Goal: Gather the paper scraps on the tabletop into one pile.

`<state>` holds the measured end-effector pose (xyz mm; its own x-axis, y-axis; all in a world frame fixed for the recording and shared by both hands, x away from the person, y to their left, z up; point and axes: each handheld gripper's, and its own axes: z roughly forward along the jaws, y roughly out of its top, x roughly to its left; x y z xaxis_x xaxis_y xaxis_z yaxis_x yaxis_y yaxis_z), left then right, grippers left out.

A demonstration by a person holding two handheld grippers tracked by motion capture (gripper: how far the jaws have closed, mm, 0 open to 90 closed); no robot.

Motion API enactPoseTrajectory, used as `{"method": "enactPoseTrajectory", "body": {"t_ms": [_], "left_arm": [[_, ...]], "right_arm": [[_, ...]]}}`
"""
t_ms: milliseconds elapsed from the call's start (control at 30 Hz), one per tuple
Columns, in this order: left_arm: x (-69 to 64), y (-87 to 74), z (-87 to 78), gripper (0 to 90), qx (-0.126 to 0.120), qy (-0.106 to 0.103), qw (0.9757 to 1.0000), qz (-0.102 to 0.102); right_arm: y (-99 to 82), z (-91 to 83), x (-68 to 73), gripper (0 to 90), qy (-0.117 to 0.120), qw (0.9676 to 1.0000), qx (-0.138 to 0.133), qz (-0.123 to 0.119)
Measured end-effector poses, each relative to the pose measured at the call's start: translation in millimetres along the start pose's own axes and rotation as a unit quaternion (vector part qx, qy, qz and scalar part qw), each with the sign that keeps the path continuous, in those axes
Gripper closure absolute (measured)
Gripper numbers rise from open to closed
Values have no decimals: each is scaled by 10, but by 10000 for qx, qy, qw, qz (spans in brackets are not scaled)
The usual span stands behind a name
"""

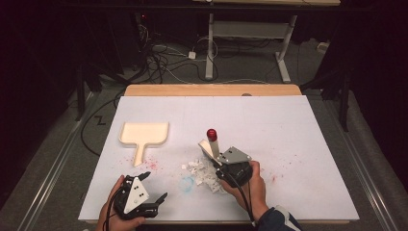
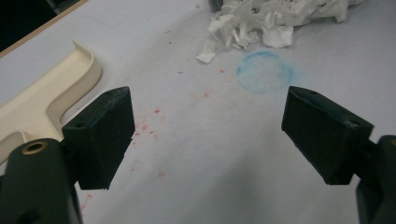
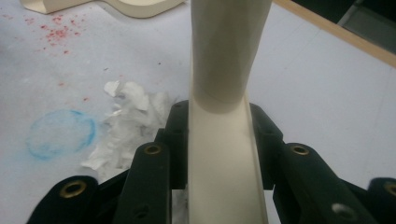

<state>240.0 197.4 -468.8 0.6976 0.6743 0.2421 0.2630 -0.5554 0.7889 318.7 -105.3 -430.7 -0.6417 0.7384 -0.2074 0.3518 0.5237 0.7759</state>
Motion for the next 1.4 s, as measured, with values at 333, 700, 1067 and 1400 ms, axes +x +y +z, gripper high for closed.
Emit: {"method": "enactPoseTrajectory", "body": {"t_ms": [333,700,1067,1400], "left_arm": [[18,-19,-10,163,37,35,10000,11],[-7,-13,-12,163,85,61,9999,62],[-25,5,16,163,142,40,9998,135],[-9,2,28,163,121,3,9999,123]], "right_arm": [[-62,-430,-484,679,52,9994,-278,194],[-575,-1150,-797,679,742,9972,-47,-119],[-755,-1092,-557,680,1461,9870,433,-514],[-412,-695,-229,680,1546,9836,194,-911]]}}
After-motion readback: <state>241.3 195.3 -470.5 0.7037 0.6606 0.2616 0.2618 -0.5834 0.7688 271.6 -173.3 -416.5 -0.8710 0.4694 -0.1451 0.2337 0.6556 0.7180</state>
